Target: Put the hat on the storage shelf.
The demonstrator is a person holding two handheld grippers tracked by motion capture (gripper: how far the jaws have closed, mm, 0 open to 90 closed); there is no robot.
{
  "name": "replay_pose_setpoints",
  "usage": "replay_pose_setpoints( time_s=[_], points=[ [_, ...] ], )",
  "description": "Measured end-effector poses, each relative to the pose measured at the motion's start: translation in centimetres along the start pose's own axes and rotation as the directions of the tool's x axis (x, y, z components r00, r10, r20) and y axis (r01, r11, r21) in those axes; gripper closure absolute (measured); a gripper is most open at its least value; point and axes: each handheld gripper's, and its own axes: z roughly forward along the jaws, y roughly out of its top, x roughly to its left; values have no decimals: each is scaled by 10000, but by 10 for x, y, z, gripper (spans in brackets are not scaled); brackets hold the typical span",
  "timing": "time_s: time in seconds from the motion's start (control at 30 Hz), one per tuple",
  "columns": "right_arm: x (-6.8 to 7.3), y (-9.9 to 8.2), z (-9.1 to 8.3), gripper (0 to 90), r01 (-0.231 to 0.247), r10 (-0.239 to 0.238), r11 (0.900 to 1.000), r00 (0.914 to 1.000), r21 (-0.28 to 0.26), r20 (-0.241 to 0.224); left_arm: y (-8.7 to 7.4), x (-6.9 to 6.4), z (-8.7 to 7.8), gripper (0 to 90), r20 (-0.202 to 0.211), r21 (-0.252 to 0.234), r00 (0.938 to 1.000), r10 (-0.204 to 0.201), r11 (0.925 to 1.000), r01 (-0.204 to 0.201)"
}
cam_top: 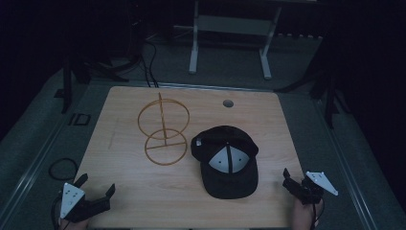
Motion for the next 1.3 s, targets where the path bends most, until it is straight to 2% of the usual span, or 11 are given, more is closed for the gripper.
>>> replay_pose_setpoints(
  time_s=[0.27, 0.4, 0.5, 0.67, 0.87, 1.07, 1.17, 1.2, 1.3],
  points=[
    [1, 0, 1, 141, 125, -123, 9998, 9998, 120, -173, 1, -3, 0, 3, 84, 1, 9998, 176, 9998, -176],
    [3, 2, 3, 141, 340, -328, 9990, 9986, 286, -417, 2, -4, 1, 3, 116, 62, 9995, 296, 9995, -296],
    [4, 4, 2, 139, 485, -472, 9985, 9978, 273, -471, 2, -4, 1, 3, 127, 83, 9997, 210, 9997, -211],
    [4, 6, 0, 137, 271, -261, 9995, 9974, 150, -665, 1, -4, 1, 3, 149, 106, 9997, 200, 9997, -202],
    [5, 17, -5, 138, 550, -548, 9985, 9954, -1, -784, 1, -3, 1, 3, 165, 118, 9998, 142, 9998, -144],
    [10, 41, -14, 139, 573, -585, 9983, 9891, -130, -1350, 1, -4, 2, 3, 263, 219, 9996, 134, 9997, -140],
    [12, 51, -18, 139, 711, -740, 9971, 9870, -259, -1426, 1, -5, 3, 3, 370, 284, 9991, 206, 9994, -217],
    [15, 59, -20, 139, 966, -999, 9949, 9839, -296, -1479, 1, -6, 3, 3, 413, 338, 9987, 305, 9989, -319],
    [19, 70, -23, 138, 1123, -1158, 9932, 9790, -304, -1680, 1, -7, 3, 3, 421, 376, 9982, 421, 9983, -437]
  ],
)
